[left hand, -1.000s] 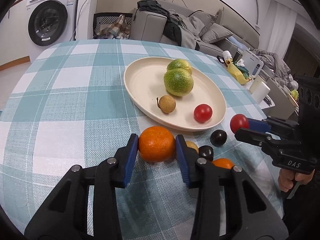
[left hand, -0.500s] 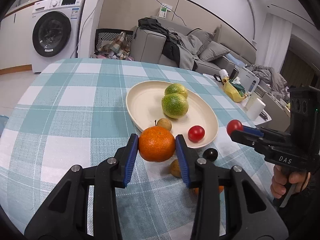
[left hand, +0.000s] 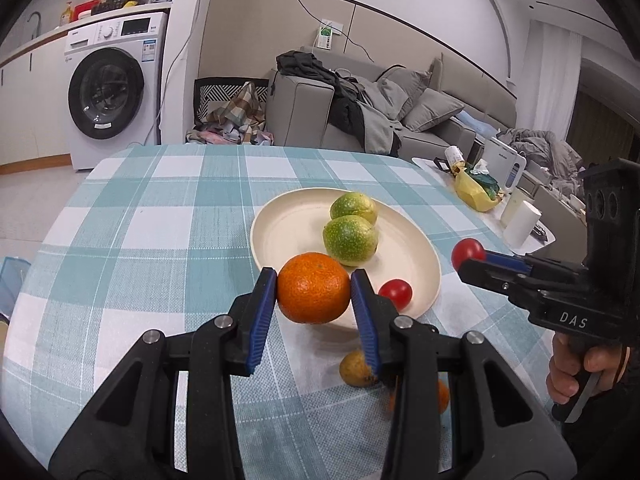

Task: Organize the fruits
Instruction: 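Carry the tomato and small orange over the cream plate with both tools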

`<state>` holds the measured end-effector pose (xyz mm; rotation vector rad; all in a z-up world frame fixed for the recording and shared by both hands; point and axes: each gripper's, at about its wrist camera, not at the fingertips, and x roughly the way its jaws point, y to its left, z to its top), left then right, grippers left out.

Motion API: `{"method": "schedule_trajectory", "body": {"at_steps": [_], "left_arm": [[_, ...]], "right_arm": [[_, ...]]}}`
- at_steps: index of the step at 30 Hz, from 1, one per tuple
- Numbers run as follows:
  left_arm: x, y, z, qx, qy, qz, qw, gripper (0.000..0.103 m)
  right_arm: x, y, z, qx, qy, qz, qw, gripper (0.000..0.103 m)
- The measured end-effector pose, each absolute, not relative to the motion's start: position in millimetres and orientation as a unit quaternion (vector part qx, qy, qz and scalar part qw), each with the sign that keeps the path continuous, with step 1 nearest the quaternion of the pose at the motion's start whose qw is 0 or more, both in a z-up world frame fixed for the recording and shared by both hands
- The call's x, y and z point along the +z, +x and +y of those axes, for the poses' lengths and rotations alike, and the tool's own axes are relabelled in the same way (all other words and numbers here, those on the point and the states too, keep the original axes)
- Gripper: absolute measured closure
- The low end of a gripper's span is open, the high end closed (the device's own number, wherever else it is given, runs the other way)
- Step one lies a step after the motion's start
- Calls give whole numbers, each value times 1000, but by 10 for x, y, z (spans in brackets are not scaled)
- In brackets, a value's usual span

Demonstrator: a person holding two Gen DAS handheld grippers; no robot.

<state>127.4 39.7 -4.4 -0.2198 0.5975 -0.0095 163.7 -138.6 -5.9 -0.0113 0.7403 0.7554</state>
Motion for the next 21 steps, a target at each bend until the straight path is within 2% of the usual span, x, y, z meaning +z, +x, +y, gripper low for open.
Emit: {"method": "schedule_trajectory", "body": {"at_steps": [21], "left_arm": [[-255,1815,445,16,-100,311,945,68]], "right_arm": [[-201,1930,-1391,339,23,373,864,70]]}}
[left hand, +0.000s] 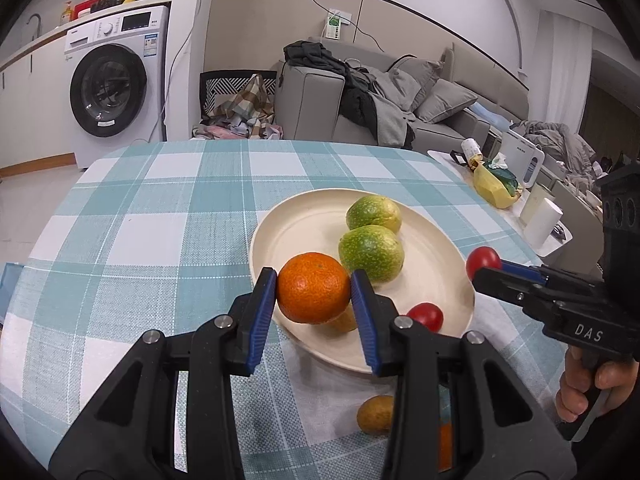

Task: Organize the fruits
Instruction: 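Carry the tomato and small orange over the cream plate with both tools, then lower the tomato and orange onto the plate and open both tools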

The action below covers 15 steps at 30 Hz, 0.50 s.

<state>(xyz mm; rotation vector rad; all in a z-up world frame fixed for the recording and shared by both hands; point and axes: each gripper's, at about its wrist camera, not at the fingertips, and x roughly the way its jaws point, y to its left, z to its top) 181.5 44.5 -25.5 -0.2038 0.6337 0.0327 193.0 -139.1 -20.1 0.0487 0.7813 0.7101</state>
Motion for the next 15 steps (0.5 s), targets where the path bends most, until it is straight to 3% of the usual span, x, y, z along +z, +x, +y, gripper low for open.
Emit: {"method": "schedule_trajectory", "body": {"at_steps": [15], "left_arm": [[-318,1847,476,19,-95,316,944,68]], "right_arm": [[-304,1982,-1351,332,22,389,859,70]]}}
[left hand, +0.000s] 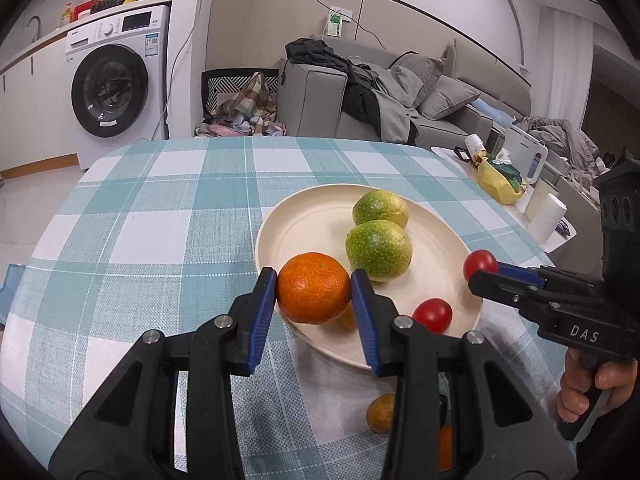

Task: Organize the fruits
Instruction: 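Lower the tomato and orange onto the plate and open both tools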

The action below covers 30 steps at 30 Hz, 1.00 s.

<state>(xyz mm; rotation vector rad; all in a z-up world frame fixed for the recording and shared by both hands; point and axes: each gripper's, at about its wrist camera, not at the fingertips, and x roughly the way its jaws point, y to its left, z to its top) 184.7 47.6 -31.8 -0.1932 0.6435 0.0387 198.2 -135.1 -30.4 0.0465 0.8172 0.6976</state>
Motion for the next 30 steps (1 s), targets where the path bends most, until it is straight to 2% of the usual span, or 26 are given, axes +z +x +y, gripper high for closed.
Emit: {"method": "schedule_trajectory", "body": {"at_steps": [12,18,20,22,26,28,30], "left_arm": [[-345,1849,478,17,-95,318,943,68],[-325,1822,456,14,-93,313,945,67],[-311,1806,459,14,-95,313,945,62],[-299,1782,458,16,-95,311,946,53],[-267,1739,496,24,-97,310,946,38],[-255,1716,516,31,-103,319,942,21],[-231,1651,527,30,-110,320,940,19]], "right_arm": [[-272,1955,-1392,326,26,382,864,67],[-270,1971,-1428,322,31,384,865,53],[-268,1963,-1441,319,32,383,866,52],[-271,1964,-1447,317,30,385,866,48],[-261,1946,-1463,318,31,385,866,34],[-249,1925,-1463,318,27,383,867,29],[-230,1894,-1465,319,23,381,867,18]]}}
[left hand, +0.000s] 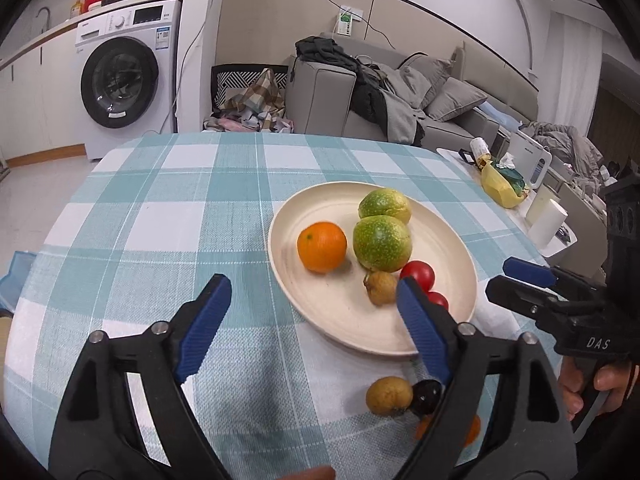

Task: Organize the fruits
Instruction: 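Lower the tomato and orange onto the plate and open both tools, then withdraw both tools from the plate toward the remaining fruits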

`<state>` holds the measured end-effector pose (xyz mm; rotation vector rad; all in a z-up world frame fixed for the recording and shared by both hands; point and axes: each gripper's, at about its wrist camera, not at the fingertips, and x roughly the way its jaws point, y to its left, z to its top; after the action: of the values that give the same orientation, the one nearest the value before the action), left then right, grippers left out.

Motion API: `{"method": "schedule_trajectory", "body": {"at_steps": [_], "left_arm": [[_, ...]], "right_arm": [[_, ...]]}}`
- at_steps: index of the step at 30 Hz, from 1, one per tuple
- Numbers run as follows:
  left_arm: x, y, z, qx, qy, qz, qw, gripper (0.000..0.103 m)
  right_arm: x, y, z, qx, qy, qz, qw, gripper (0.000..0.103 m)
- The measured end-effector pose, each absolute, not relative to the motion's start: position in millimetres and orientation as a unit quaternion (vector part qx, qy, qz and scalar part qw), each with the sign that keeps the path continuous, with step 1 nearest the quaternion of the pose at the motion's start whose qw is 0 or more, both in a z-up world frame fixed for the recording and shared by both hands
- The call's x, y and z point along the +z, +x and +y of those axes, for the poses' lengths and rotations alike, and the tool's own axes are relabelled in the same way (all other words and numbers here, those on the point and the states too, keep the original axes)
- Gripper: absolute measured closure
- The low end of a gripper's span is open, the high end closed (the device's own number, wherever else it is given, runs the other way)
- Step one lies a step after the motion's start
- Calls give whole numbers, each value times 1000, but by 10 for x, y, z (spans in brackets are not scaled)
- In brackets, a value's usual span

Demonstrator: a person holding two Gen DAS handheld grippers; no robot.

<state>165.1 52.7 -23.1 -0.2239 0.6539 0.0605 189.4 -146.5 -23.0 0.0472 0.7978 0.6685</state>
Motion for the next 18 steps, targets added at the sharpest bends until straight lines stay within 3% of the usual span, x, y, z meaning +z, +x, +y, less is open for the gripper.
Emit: {"method": "schedule_trajectory", "body": {"at_steps": [2,5,11,18], "left_arm": [[-204,1579,519,28,-108,317,942,16],[-174,1480,507,34,-102,310,945,1],[-123,1275,478,40,-97,292,951,1],[-99,1134,487,38,-103,293,950,1]], "right_arm": [[-211,1872,-1472,323,18,378,867,10],[-180,1823,-1481,329,9,374,867,2],[-206,1753,-1429,338,-32,386,858,0],[-271,1758,-1493,368,-3,426,826,0]]}}
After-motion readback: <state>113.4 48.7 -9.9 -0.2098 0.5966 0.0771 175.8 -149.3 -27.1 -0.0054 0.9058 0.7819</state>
